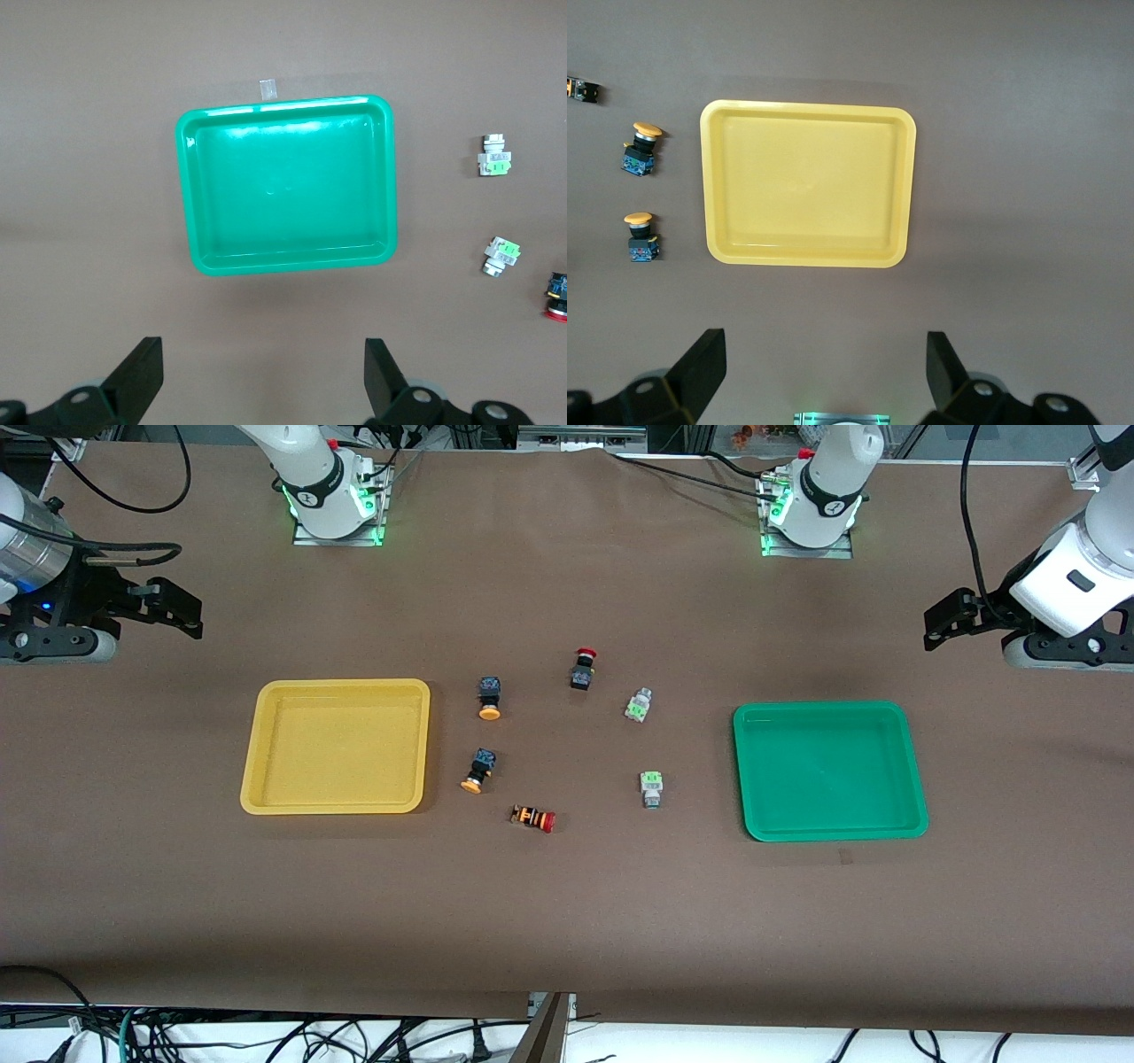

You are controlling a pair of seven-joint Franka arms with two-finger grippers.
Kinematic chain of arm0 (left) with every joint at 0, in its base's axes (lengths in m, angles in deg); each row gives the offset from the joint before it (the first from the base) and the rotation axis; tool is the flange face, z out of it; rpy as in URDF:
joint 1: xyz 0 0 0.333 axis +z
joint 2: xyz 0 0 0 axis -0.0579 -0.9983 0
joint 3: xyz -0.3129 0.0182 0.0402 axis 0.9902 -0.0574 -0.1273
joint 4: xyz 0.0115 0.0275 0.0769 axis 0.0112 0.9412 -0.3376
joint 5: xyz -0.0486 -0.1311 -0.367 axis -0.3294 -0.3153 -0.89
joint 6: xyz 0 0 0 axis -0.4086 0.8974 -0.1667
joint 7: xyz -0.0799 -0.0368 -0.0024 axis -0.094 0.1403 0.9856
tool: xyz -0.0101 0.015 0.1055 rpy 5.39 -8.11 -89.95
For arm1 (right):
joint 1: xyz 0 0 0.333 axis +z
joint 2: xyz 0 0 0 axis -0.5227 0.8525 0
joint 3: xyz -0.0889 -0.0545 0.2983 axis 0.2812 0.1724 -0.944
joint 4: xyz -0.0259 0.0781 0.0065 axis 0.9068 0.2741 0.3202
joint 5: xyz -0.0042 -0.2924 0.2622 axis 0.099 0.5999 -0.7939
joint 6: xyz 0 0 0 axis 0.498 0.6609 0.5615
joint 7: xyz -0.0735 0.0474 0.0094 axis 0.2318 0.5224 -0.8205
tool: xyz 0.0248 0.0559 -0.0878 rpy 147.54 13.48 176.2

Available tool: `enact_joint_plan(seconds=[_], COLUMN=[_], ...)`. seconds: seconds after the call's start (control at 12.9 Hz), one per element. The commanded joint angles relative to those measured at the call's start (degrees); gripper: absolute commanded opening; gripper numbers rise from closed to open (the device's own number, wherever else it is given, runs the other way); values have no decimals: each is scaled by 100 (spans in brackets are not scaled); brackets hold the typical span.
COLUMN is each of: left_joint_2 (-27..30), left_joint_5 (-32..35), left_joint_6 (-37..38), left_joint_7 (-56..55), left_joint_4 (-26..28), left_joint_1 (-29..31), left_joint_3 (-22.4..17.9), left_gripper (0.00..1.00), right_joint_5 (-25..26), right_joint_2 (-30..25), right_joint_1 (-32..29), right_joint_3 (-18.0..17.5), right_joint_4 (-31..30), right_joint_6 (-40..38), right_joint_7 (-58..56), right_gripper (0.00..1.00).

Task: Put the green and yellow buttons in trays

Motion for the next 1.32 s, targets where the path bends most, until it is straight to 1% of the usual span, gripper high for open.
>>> enact_joint_plan(seconds=[0.0, 0.31, 0.39, 0.47, 0.54, 0.62, 0.7, 0.78, 0.85, 0.93, 1.09, 1.17, 1.24], left_joint_2=[-35, -61, -114, -149, -184, -271, -368, -621, -963, -1471, -2465, -2878, -3161], left_joint_5=[108, 99, 99, 99, 99, 73, 64, 64, 72, 46, 46, 46, 37], left_joint_6=[160, 170, 170, 231, 466, 582, 583, 548, 539, 530, 521, 391, 59], left_joint_7=[133, 89, 72, 63, 80, 72, 115, 81, 54, 54, -103, -452, -891], left_joint_4=[-109, -135, -144, -161, -170, -179, -188, -258, -493, -905, -1880, -2206, -2331], left_joint_1=[-10, -18, -27, -36, -88, -141, -237, -342, -491, -641, -965, -1133, -1282], left_joint_3=[-37, -37, -37, -28, -28, -20, 41, 77, 95, 103, 95, 95, 103], left_gripper=[100, 100, 100, 100, 100, 100, 100, 100, 100, 100, 100, 100, 100], right_joint_5=[-80, -89, -115, -98, -106, -115, -159, -177, -203, -203, -273, -282, -308], right_joint_2=[-21, -3, 101, 355, 557, 855, 1258, 1515, 1796, 2007, 2421, 2658, 2860], right_joint_1=[-37, -37, -2, 42, 121, 217, 262, 401, 559, 709, 946, 1087, 1262], right_joint_3=[-15, -24, -33, -102, -138, -138, -138, -138, -138, -138, -138, -138, -138], right_joint_4=[0, 0, 0, 0, 0, -26, -18, -18, -27, -27, -27, -27, -53], right_joint_6=[-60, -17, 18, 36, 176, 560, 746, 879, 1124, 1352, 1792, 2090, 2441], right_joint_7=[-63, -46, 15, 33, 25, 16, -27, 42, 95, 304, 1224, 1629, 2051], right_gripper=[100, 100, 100, 100, 100, 100, 100, 100, 100, 100, 100, 100, 100])
